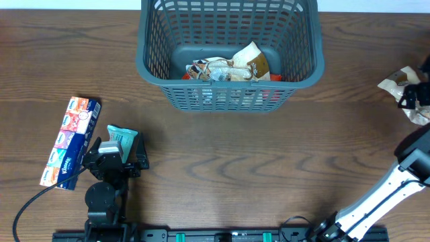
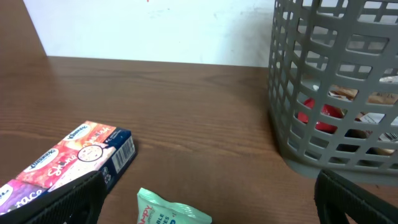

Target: Pack container

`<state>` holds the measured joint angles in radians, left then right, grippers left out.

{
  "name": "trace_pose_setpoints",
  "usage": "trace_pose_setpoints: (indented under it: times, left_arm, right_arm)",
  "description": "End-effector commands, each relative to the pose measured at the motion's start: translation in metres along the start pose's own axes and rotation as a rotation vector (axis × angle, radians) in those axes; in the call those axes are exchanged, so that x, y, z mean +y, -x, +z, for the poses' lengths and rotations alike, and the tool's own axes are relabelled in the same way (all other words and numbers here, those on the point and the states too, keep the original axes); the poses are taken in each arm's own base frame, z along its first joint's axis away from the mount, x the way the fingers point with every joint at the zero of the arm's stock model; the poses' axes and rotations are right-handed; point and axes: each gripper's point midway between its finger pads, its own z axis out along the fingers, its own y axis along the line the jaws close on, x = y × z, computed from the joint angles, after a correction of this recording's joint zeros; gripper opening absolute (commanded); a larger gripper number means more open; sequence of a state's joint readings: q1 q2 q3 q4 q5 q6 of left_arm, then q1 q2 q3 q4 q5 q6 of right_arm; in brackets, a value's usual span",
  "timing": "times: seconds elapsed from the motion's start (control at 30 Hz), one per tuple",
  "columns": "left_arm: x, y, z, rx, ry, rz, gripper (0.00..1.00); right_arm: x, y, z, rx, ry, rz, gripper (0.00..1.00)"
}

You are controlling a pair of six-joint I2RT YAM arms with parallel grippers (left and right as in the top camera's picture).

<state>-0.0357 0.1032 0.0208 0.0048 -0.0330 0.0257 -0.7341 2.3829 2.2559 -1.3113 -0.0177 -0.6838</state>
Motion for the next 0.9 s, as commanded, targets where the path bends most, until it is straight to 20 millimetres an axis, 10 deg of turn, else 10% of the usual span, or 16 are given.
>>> trace_pose_setpoints:
  times: [0.0,0.87]
  left_arm:
    - [-0.001,-0.007,0.001,0.012,-0.002,-0.004,0.99]
    - [-0.001,-0.006,0.001,0.011,-0.002,-0.094,0.99]
  right_arm:
    - [-0.02,-0.016,0.002,0.011,-0.012,0.041,0.99]
    - [-0.023,-0.009,0.082,0.009,0.055,0.039,0.98]
